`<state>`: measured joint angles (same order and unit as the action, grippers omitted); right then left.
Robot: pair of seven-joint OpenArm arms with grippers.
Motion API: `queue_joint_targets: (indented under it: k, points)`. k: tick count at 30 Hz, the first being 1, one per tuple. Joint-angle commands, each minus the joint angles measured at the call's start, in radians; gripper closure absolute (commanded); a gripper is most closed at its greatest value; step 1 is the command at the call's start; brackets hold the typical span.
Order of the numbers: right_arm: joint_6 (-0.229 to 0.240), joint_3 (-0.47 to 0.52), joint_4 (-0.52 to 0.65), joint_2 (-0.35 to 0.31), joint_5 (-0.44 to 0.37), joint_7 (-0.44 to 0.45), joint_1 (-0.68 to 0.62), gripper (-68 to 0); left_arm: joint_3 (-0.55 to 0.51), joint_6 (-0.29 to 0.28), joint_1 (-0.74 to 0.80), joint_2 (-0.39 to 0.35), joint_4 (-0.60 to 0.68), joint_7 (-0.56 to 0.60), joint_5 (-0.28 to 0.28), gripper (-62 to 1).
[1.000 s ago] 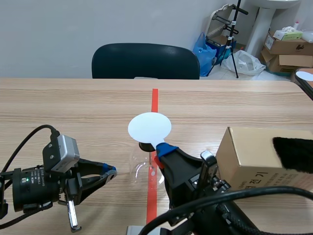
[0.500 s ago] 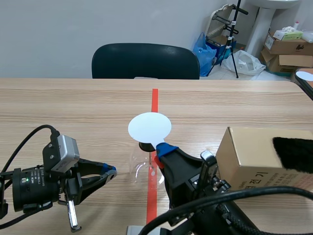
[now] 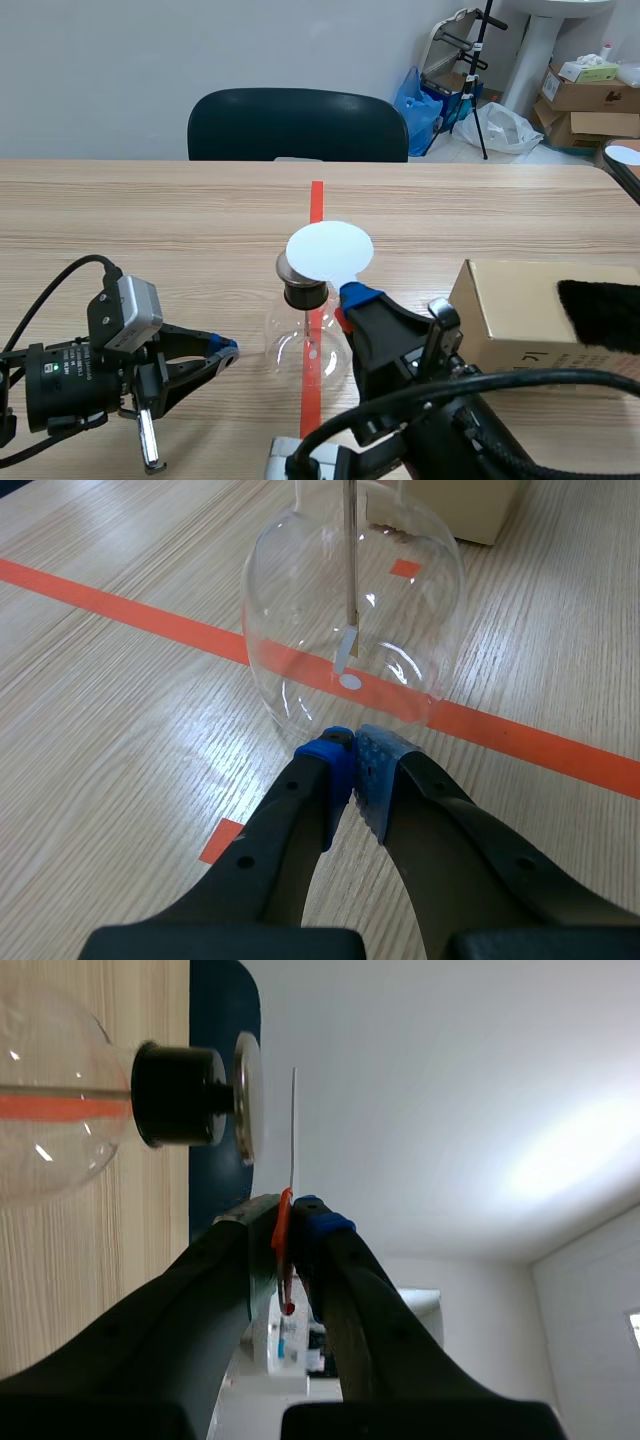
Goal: Do the electroscope experiment
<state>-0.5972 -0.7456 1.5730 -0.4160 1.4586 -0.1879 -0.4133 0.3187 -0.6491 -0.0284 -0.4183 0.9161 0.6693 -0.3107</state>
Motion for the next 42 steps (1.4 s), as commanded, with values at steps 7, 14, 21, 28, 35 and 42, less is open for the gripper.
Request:
queue_joint_targets:
  k: [7,14,21,28,35,42]
  points:
    - [-0.011,0.006,0.013,-0.008,0.002,-0.167,0.014,-1.0,0.001,-0.001,-0.008,0.002,0.018,0.014,0.014,-3.2]
    - [-0.011,0.006,0.013,-0.008,0.002,-0.349,0.014,-1.0,0.001,-0.001,-0.008,0.002,0.018,0.014,0.014,-3.2]
    - [-0.011,0.006,0.013,-0.008,0.002,-0.488,0.014,-1.0,0.001,-0.001,-0.008,0.002,0.018,0.014,0.014,-3.2]
    - [-0.011,0.006,0.013,-0.008,0.002,-0.563,0.014,-1.0,0.001,-0.001,-0.008,0.002,0.018,0.014,0.014,-3.2]
    - [-0.011,0.006,0.013,-0.008,0.002,-0.577,0.014,-1.0,0.001,-0.001,-0.008,0.002,0.018,0.014,0.014,-3.2]
    - [-0.011,0.006,0.013,-0.008,0.002,-0.567,0.014,-1.0,0.001,-0.001,-0.008,0.002,0.018,0.014,0.014,-3.2]
